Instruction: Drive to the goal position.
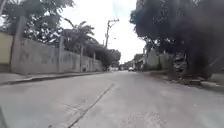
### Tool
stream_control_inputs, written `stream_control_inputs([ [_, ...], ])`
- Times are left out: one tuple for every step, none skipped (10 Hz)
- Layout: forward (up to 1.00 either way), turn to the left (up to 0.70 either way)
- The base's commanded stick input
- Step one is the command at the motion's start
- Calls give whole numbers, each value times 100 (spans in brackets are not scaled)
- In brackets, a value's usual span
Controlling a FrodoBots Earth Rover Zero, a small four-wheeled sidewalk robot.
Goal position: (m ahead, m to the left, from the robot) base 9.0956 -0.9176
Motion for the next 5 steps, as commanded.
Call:
stream_control_inputs([
  [70,0],
  [70,0],
  [70,0],
  [70,0],
  [70,0],
])
